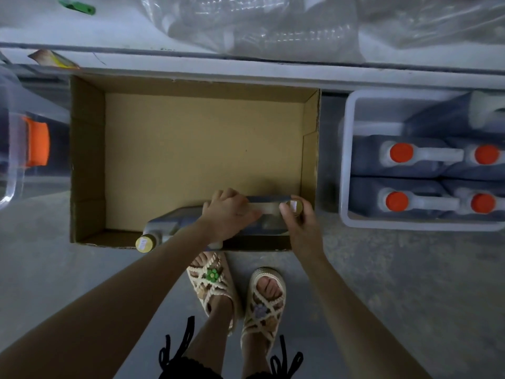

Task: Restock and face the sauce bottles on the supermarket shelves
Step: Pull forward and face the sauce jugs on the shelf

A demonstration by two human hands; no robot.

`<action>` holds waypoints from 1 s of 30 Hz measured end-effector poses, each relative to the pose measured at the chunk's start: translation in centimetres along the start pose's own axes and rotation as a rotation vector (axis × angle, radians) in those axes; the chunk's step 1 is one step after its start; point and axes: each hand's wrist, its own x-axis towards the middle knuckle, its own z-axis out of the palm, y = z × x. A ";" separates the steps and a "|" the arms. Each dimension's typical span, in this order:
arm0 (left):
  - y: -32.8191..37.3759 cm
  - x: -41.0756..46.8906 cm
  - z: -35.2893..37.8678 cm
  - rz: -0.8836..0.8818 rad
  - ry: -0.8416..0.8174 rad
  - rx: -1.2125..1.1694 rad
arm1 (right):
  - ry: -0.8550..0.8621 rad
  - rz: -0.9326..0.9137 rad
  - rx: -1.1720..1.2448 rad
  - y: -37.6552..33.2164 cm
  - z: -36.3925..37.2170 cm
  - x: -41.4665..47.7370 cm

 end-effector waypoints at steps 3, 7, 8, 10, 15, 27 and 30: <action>0.0 1.3 -0.5 -0.019 -0.068 -0.054 | -0.042 -0.043 -0.013 -0.3 0.0 1.1; 0.2 1.7 -0.9 -0.028 -0.111 -0.159 | -0.035 -0.139 -0.096 -0.1 0.0 0.8; 0.3 1.6 -0.9 -0.029 -0.116 -0.163 | -0.035 -0.147 -0.107 -0.2 0.0 0.7; 0.6 0.8 -0.9 -0.019 -0.092 -0.187 | -0.041 -0.159 -0.108 -1.4 -0.4 0.4; 2.2 -2.7 -3.6 0.036 0.001 -0.340 | -0.078 -0.219 -0.129 -6.4 -2.7 -1.5; 16.6 -20.8 -21.0 0.300 0.151 -0.402 | 0.170 -0.480 -0.165 -28.4 -11.9 -17.4; 21.9 -26.4 -26.5 0.390 0.221 -0.308 | 0.254 -0.562 -0.136 -35.4 -15.0 -22.6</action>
